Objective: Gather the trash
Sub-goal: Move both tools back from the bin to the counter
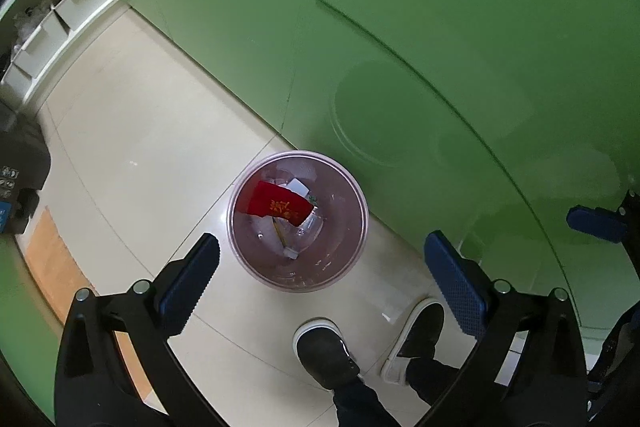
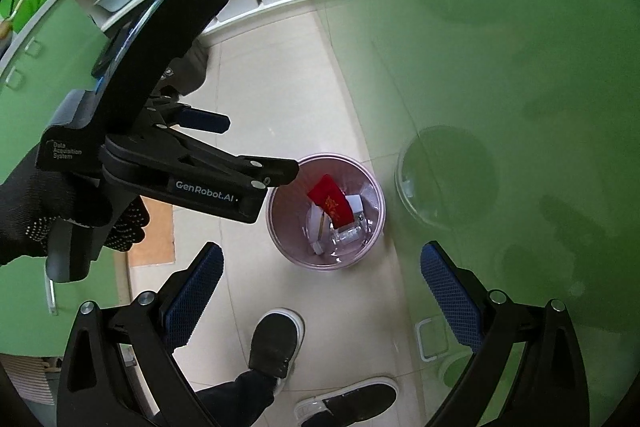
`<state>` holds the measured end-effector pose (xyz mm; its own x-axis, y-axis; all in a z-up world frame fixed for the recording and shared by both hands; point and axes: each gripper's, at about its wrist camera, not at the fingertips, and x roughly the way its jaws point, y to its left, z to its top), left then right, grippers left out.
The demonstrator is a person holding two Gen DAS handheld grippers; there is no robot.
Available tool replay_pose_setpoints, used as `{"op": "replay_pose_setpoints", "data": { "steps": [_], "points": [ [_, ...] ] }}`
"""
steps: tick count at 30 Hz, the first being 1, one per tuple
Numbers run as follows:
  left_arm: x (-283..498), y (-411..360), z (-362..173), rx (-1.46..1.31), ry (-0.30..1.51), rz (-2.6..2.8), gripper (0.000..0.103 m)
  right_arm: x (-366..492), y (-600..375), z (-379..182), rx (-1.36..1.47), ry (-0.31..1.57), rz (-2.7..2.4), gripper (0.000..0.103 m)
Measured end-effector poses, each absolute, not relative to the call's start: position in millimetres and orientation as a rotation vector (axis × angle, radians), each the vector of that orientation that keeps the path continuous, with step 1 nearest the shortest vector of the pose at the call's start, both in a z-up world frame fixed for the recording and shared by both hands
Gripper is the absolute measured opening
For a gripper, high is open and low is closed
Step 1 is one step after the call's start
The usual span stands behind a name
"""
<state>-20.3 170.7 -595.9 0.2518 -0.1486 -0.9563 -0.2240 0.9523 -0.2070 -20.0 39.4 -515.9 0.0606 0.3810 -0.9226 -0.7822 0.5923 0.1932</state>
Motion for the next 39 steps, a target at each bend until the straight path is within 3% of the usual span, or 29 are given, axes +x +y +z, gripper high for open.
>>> {"op": "replay_pose_setpoints", "data": {
  "steps": [7, 26, 39],
  "points": [
    [-31, 178, -527, -0.307, 1.274, 0.093, 0.100, -33, 41, -461, -0.402, 1.184, 0.938, 0.095],
    [-75, 185, -244, -0.208, 1.030, 0.181, 0.100, -60, 13, -198, -0.264, 0.920, 0.972, 0.097],
    [-43, 125, -121, -0.143, 0.856, 0.074, 0.100, 0, -73, -104, -0.141, 0.769, 0.749, 0.097]
  ]
}}
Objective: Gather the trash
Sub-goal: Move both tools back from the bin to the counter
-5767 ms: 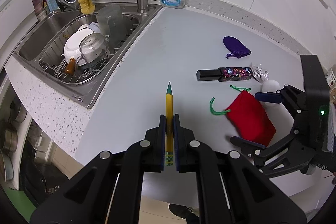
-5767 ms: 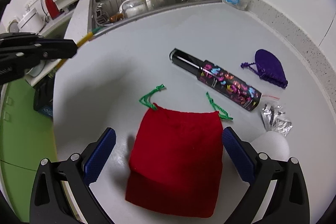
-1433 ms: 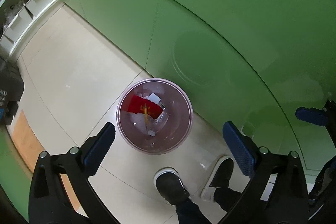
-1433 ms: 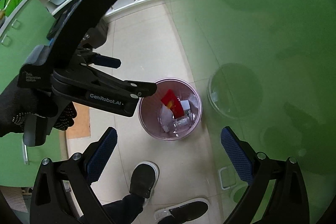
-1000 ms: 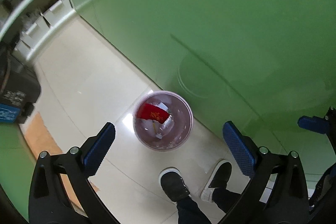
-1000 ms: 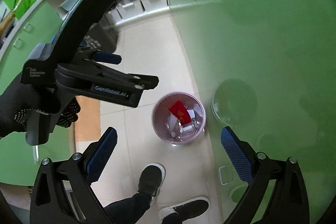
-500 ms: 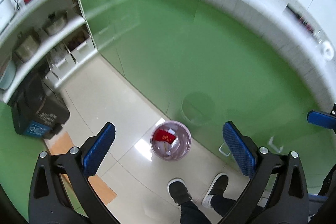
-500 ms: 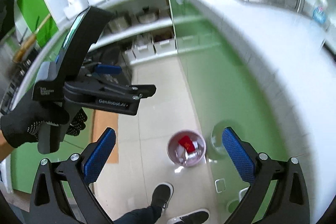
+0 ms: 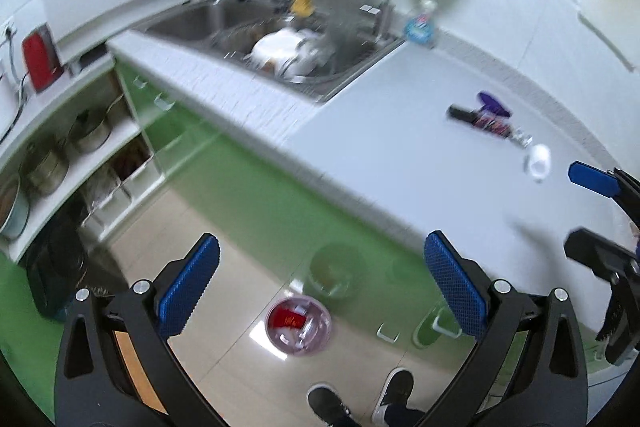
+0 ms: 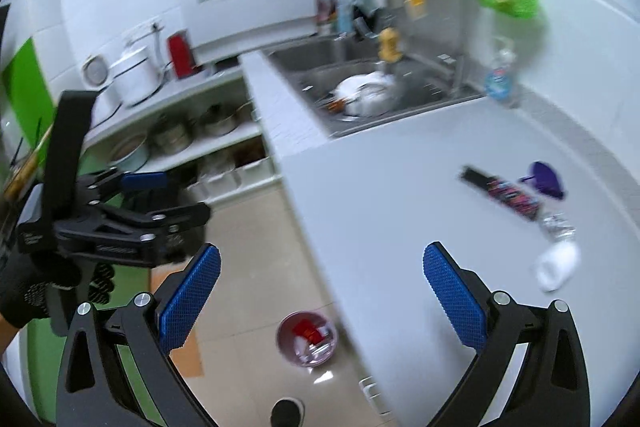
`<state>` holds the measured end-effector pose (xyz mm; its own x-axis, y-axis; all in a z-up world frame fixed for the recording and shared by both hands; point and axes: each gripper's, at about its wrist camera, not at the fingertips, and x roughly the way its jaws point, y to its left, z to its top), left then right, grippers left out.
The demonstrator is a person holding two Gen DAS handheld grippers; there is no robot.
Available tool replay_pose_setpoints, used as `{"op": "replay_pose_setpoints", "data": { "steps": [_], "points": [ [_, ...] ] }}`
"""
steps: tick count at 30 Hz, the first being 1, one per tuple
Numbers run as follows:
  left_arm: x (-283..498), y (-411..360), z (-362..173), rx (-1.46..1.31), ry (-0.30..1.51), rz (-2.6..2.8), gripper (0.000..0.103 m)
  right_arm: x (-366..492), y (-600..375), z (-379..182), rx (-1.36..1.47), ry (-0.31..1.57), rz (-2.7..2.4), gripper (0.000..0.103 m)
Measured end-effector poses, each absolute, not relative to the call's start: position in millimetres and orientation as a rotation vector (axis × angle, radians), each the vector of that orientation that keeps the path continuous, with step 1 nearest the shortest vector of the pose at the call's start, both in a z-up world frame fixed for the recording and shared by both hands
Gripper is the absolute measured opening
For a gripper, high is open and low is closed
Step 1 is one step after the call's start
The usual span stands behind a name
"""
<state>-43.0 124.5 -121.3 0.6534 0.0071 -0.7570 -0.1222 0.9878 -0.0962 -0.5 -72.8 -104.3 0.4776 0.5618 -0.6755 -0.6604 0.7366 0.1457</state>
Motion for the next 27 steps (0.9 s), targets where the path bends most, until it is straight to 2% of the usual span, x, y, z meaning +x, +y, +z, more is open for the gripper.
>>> {"op": "replay_pose_setpoints", "data": {
  "steps": [16, 27],
  "points": [
    [33, 27, -64, -0.049, 0.799, -0.096, 0.100, 58, -172, -60, -0.057, 0.721, 0.552, 0.097],
    [83, -33, -79, -0.006, 0.856, -0.184, 0.100, 98, -219, -92, -0.060, 0.820, 0.445, 0.097]
  ]
}}
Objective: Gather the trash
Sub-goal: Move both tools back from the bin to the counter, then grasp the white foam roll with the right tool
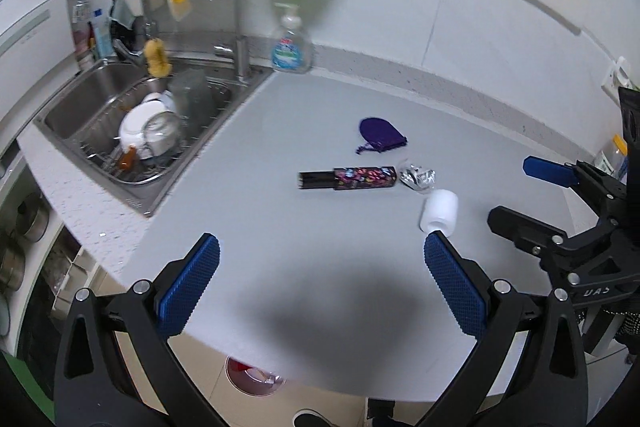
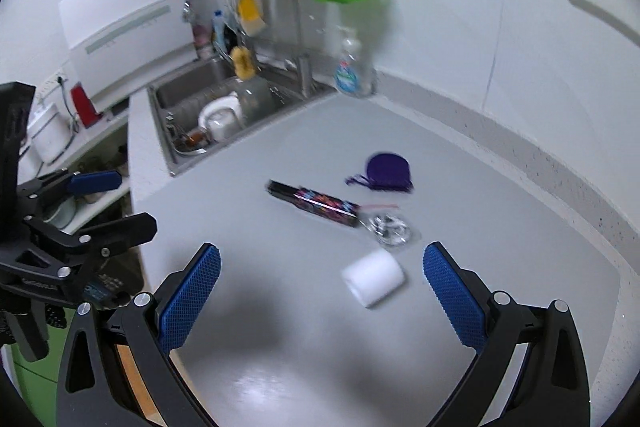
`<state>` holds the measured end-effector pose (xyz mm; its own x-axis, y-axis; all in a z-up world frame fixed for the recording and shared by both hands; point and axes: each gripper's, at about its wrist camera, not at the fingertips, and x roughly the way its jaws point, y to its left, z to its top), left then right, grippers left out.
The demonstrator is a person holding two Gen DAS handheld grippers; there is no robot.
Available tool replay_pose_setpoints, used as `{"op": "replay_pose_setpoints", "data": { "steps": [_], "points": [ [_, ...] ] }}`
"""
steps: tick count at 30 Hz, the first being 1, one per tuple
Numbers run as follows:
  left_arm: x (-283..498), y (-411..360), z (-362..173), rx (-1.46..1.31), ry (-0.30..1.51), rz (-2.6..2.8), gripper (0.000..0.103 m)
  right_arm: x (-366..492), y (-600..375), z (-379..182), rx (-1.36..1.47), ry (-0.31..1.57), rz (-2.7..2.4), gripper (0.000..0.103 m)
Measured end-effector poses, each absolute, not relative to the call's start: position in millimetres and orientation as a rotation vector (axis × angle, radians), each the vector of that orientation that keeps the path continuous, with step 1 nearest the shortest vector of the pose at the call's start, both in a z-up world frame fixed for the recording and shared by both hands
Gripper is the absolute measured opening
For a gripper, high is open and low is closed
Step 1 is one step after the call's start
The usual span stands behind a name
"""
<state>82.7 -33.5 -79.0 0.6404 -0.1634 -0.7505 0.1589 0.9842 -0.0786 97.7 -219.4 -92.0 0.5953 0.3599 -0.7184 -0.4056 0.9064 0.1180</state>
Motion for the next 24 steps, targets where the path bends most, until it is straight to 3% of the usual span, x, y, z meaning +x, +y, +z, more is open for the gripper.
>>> {"op": "replay_pose_setpoints", "data": {
  "steps": [24],
  "points": [
    [133, -37, -123, 0.003, 1.015, -0.189, 0.100, 169, -213, -179, -0.126, 1.144, 0.502, 0.097]
  ]
}}
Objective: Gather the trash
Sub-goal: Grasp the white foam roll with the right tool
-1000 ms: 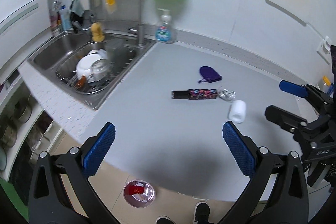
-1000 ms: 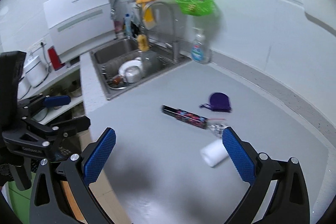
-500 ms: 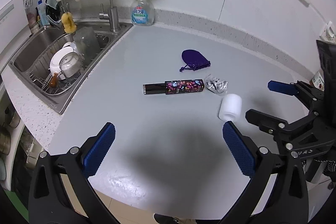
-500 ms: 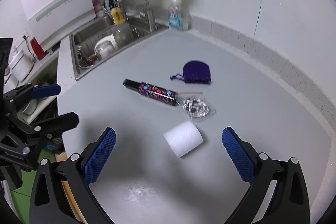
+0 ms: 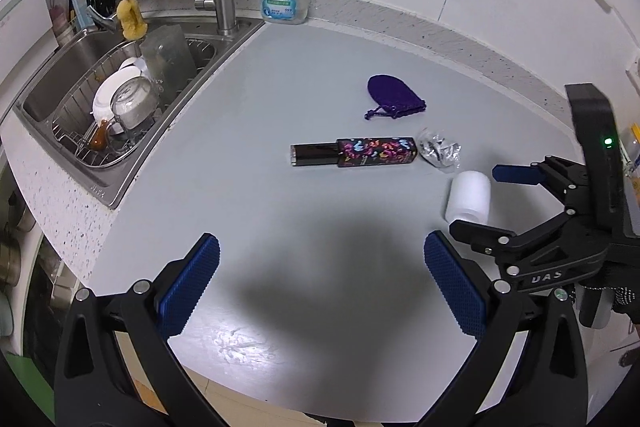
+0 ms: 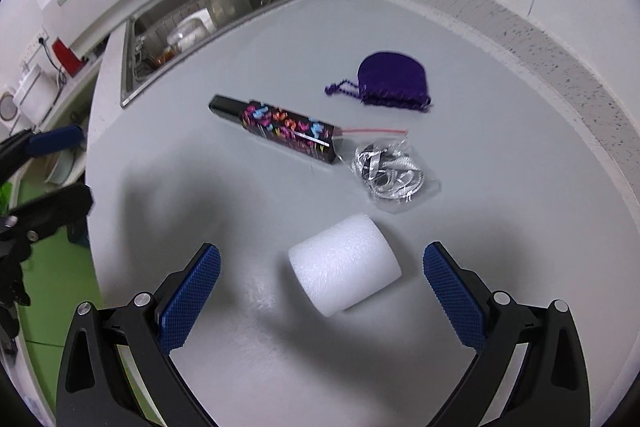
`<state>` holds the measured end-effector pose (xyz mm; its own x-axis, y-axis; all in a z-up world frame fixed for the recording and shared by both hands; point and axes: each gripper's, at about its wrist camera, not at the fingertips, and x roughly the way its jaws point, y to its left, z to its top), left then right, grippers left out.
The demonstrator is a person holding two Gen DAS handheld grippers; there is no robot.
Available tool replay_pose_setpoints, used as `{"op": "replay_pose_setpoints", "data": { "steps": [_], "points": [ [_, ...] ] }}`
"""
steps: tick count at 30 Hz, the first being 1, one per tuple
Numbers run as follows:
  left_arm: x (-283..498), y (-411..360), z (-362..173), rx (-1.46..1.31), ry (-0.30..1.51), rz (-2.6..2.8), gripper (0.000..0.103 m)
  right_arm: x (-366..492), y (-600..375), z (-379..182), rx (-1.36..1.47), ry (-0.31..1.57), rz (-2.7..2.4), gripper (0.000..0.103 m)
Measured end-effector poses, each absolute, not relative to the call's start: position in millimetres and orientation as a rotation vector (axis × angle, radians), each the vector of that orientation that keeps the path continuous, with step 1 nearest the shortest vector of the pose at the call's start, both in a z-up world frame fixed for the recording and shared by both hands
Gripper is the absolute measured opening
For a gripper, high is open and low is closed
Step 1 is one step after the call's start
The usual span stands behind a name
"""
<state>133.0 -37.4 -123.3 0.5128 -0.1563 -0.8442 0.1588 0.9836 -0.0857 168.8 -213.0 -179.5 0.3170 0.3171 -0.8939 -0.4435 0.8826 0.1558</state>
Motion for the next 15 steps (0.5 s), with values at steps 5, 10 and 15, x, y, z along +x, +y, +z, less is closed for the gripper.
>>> {"op": "replay_pose_setpoints", "data": {
  "steps": [5, 10, 15],
  "points": [
    [134, -32, -126, -0.007, 1.023, -0.184, 0.100, 173, -210, -188, -0.163, 1.162, 0.495, 0.058],
    [138, -31, -127, -0.015, 1.024, -0.192, 0.100, 175, -216, -188, -0.177, 1.159, 0.491, 0.053],
    [144, -38, -127, -0.007, 1.020, -0.214, 0.100, 170, -223, -178, -0.157, 1.123, 0.477, 0.051]
  ]
}}
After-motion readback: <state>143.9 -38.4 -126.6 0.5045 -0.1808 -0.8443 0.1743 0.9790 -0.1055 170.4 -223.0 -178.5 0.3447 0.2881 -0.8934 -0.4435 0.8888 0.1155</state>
